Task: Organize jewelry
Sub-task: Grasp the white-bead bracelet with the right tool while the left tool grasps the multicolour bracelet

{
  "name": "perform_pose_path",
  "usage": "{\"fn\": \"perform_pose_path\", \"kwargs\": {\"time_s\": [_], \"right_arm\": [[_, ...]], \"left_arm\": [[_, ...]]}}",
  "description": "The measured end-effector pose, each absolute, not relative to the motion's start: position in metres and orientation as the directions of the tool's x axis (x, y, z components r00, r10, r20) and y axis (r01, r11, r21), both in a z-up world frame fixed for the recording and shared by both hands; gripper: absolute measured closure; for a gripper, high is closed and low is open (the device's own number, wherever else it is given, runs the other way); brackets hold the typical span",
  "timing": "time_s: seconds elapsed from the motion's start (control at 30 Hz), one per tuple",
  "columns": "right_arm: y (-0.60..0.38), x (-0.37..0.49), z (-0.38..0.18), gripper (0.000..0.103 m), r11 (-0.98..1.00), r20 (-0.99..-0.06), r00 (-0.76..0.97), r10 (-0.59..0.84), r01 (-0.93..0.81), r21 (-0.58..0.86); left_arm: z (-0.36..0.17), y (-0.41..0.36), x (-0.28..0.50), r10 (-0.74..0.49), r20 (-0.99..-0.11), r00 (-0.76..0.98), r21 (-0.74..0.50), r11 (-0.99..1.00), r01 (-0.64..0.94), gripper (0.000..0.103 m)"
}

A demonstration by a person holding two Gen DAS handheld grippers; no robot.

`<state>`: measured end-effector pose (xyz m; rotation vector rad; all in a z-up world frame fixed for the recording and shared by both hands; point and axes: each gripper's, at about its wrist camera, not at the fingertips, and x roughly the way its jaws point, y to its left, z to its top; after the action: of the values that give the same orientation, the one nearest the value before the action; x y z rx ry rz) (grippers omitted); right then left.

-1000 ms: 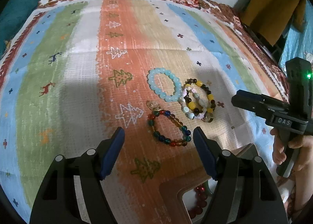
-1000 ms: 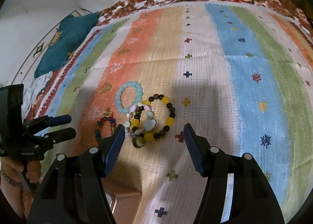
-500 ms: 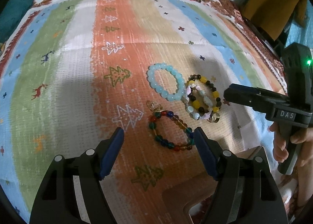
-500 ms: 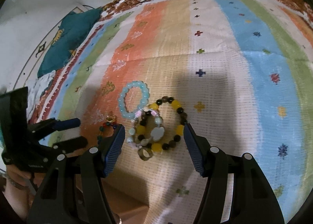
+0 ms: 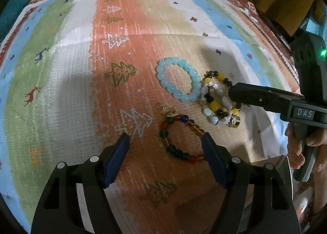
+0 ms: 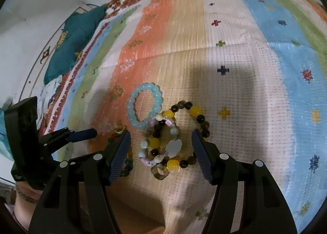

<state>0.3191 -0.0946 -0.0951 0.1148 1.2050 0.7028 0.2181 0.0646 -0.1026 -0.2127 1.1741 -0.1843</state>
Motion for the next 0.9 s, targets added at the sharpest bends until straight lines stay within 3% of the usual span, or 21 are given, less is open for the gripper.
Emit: {"fn": "perform_pose_path", "kwargs": {"time_s": [0.27, 0.43, 0.57, 0.67, 0.73, 0.9], "right_arm": [[-0.088, 0.326, -0.107, 0.041, 0.788, -0.824, 0.152, 0.545, -0.428, 0.442], [-0.086, 0.327, -0.112, 0.042, 0.790, -0.832, 0.143, 0.537, -0.432, 0.435], [-0.091, 0.330, -0.114, 0.056, 0.802, -0.840, 0.150, 0.522, -0.422, 0.423], [-0.091, 0.329, -0.116, 0.058, 0.805, -0.844, 0.153, 0.515, -0.425, 0.414], [-0.090, 0.328, -0.117, 0.059, 0.806, -0.847, 0.157, 0.507, -0.434, 0.402], [-0.094, 0.330, -0.121, 0.085, 0.811, -0.852, 0.144, 0.503, -0.417, 0.409]], "left_arm": [[-0.106, 0.064, 0.225, -0.248, -0.896, 0.368, -0.250, 0.967, 0.043, 0.038], [-0.109, 0.065, 0.227, -0.223, -0.905, 0.362, -0.220, 0.974, 0.049, 0.048], [-0.110, 0.065, 0.227, -0.208, -0.909, 0.361, -0.203, 0.978, 0.052, 0.052], [-0.111, 0.062, 0.227, -0.190, -0.913, 0.362, -0.179, 0.982, 0.065, 0.052], [-0.111, 0.059, 0.227, -0.185, -0.914, 0.360, -0.167, 0.983, 0.079, 0.060], [-0.112, 0.061, 0.227, -0.163, -0.920, 0.357, -0.142, 0.986, 0.085, 0.070]]}}
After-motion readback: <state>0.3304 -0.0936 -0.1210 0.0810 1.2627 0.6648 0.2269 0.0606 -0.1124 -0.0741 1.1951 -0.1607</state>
